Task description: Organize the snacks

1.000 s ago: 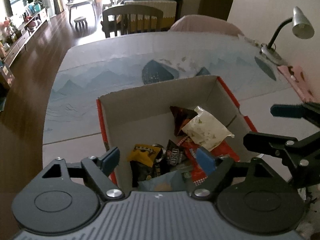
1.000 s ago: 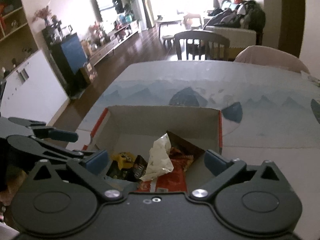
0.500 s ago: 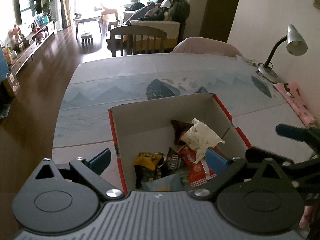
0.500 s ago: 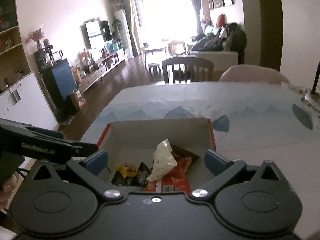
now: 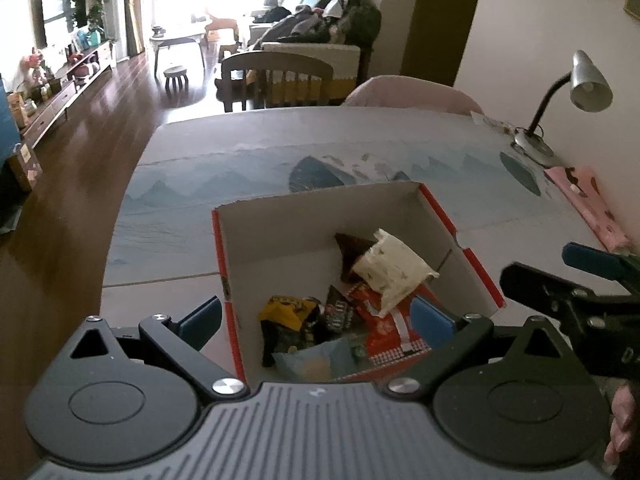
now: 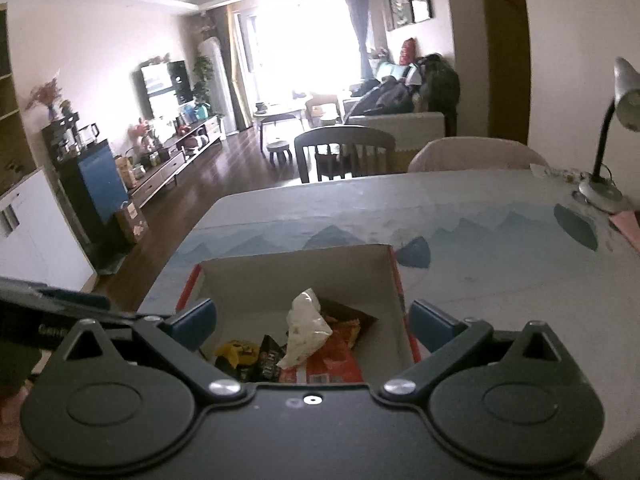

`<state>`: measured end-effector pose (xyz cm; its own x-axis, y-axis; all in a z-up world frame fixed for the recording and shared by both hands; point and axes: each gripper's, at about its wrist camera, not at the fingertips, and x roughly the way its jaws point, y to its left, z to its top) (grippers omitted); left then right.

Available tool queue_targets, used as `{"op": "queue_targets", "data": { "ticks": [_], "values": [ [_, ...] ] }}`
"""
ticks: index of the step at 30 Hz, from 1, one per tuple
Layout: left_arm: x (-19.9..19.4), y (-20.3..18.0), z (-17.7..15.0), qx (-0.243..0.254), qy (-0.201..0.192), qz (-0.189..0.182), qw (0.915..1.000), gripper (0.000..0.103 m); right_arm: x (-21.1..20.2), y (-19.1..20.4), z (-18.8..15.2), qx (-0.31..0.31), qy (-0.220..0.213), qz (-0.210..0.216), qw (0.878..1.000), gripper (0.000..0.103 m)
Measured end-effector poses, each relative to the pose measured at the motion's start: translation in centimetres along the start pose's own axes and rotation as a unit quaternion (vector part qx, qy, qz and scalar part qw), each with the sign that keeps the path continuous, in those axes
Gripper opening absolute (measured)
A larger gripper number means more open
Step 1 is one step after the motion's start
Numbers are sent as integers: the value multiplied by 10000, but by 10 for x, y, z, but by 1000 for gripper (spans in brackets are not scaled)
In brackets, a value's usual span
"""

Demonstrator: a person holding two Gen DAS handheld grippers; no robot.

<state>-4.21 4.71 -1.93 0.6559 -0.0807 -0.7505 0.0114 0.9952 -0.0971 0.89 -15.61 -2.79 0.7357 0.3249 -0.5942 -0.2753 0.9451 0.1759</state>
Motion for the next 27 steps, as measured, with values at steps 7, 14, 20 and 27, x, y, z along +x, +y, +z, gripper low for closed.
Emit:
{"op": "queue_targets", "data": {
  "ticks": [7,14,20,27],
  "values": [
    [1,-5,-2,95,56,-45,9999,101,-2,-2,-7,76,58,13,10000,103],
    [-1,-6,-5,88,39,-87,9999,101,-5,-3,-8,89,5,-72,9999,103],
    [-4,-6,-5,68,-4,-35,10000,101,-4,-7,-10,209,70,-135,9997,103],
    [-10,-10,-8,124,-89,-37,9999,101,-7,-9,-11,269,114,-195,9994,103]
  ]
}}
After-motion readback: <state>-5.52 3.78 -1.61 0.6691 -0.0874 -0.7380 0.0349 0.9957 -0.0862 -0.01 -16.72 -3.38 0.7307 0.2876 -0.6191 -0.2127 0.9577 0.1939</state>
